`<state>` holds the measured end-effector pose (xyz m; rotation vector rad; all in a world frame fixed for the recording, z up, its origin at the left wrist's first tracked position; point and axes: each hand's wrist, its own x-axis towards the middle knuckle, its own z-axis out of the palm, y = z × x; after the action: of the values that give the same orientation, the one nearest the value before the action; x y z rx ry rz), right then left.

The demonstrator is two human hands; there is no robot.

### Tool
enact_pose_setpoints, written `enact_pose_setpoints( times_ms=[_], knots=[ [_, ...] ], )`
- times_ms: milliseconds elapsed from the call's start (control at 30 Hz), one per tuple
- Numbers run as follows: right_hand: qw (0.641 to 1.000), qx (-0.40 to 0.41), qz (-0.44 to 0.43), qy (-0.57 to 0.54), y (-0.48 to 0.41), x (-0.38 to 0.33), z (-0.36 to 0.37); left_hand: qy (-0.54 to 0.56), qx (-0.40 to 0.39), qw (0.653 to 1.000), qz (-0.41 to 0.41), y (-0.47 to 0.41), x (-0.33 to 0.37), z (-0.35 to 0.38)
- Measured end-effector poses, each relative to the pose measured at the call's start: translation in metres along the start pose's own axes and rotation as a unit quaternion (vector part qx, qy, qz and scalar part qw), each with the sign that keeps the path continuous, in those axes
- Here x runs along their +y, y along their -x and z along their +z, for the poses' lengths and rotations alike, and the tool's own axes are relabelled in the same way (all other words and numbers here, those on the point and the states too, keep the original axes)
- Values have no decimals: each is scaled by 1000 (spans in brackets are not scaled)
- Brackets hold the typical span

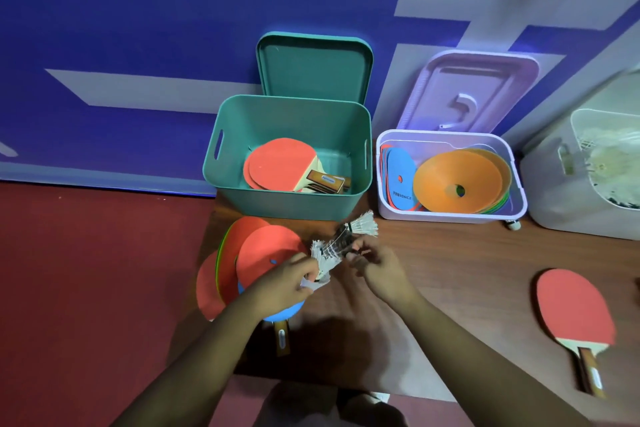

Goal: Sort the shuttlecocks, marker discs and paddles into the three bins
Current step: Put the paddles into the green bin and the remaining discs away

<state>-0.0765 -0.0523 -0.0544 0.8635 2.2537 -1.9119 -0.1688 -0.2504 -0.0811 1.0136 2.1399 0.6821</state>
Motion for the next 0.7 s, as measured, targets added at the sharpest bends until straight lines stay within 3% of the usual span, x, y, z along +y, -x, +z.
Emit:
enact_pose_setpoints(
  times_ms=[100,200,367,500,600,667,700],
  knots=[
    [998,-32,30,36,2,11,-1,105,18,991,-86,0,2,5],
    [996,-59,43,58,5,11,-9,263,49,956,-119,2,0,9],
    [983,-163,50,71,10,2,-15,264,-21,962,-74,-4,8,8],
    [979,-177,2,106,6,1,-13,269,-20,959,-83,-12,10,12],
    [990,-132,24,45,2,-4,-16,304,20,946,-114,-18,7,8],
    [996,-30,81,-10,-13,6,-17,328,41,934,-133,-20,3,6],
    [994,34,98,15,-24,16,-18,334,50,931,-140,-21,1,6]
  ],
)
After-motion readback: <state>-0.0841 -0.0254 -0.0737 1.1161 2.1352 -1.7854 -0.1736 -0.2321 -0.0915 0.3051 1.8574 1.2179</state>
